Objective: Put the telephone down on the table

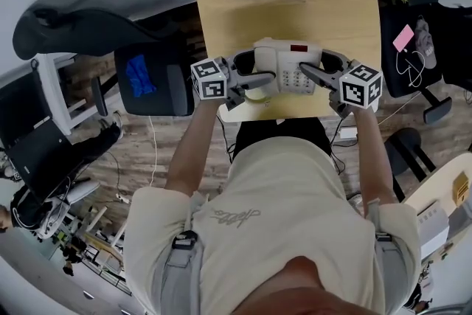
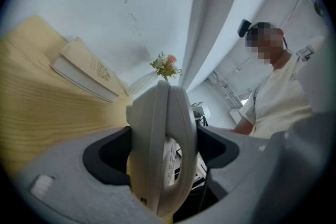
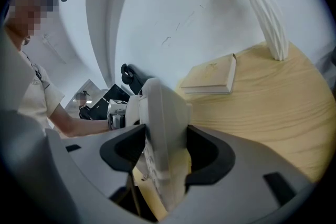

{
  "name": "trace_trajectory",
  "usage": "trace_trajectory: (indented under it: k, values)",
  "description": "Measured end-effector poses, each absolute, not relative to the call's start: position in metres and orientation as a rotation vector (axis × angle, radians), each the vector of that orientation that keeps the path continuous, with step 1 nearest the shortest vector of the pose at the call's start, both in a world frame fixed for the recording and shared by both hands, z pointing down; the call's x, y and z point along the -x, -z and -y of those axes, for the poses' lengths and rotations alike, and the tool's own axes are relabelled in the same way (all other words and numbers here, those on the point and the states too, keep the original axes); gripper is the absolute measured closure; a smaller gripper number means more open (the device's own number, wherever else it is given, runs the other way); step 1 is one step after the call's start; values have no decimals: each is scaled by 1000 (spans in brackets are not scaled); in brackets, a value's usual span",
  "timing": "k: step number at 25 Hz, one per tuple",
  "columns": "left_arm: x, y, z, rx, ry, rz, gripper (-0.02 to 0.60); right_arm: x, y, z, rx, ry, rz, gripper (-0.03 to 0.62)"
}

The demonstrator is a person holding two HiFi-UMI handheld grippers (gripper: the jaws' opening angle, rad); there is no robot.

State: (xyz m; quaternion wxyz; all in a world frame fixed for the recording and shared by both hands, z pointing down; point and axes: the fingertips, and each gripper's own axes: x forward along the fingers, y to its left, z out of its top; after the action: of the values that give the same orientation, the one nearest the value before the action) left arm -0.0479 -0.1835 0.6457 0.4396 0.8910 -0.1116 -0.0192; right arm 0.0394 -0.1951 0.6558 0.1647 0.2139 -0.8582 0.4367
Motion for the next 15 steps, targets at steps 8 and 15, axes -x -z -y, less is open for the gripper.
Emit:
trace_trajectory:
  k: [8,15]
  values:
    - [49,-665,203,-2143,76,313,194,-39,-675,216,-582,-1294,2409,353]
    - [50,-680,212,-2112,43,324,193,-36,-690,227,-554,-1306,2371,353]
